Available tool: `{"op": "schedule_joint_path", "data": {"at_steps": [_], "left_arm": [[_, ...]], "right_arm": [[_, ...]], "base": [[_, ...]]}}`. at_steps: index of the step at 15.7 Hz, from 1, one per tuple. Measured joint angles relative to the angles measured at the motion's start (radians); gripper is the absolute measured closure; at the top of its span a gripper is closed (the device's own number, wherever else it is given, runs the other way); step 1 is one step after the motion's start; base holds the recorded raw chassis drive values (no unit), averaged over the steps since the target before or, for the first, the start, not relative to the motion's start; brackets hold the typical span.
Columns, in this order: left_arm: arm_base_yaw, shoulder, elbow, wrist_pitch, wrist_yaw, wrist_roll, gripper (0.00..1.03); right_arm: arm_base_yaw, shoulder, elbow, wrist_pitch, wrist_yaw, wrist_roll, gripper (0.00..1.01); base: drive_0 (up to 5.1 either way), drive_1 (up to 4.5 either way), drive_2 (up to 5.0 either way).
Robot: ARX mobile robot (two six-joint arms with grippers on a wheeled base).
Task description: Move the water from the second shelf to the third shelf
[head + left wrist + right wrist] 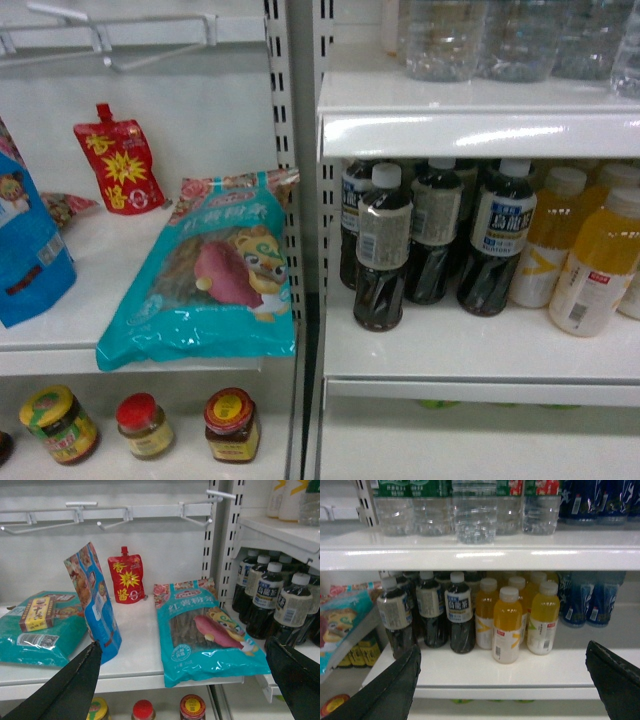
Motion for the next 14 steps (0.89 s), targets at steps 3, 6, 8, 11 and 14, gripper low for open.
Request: {"op": "schedule_joint_path", "data": {"at_steps": [3,6,8,11,14], "left_arm": [[0.000,0.000,0.000,0.000,0.000,0.000,0.05],[0.000,0.000,0.000,-0.003,-0.001,0.000,0.05],[0.000,0.000,0.000,-0.002,0.000,0.000,0.05],[0.000,0.000,0.000,-0.002,0.000,0.000,0.05],[0.000,0.000,0.000,-0.002,0.000,0.000,0.05]], "right_arm": [[0.000,0.000,0.000,0.000,0.000,-0.002,0.03],[0.000,0.000,0.000,-0.002,0.000,-0.003,0.03],[0.000,0.000,0.000,-0.003,0.000,-0.003,0.03],[0.000,0.000,0.000,-0.002,0.000,-0.003,0.03],[0.000,0.000,0.000,-0.002,0.000,-0.003,0.03]], "base": [[0.0,0.00,0.0],[0.0,0.00,0.0],[0.0,0.00,0.0],[0.0,0.00,0.0],[0.0,0.00,0.0]]}}
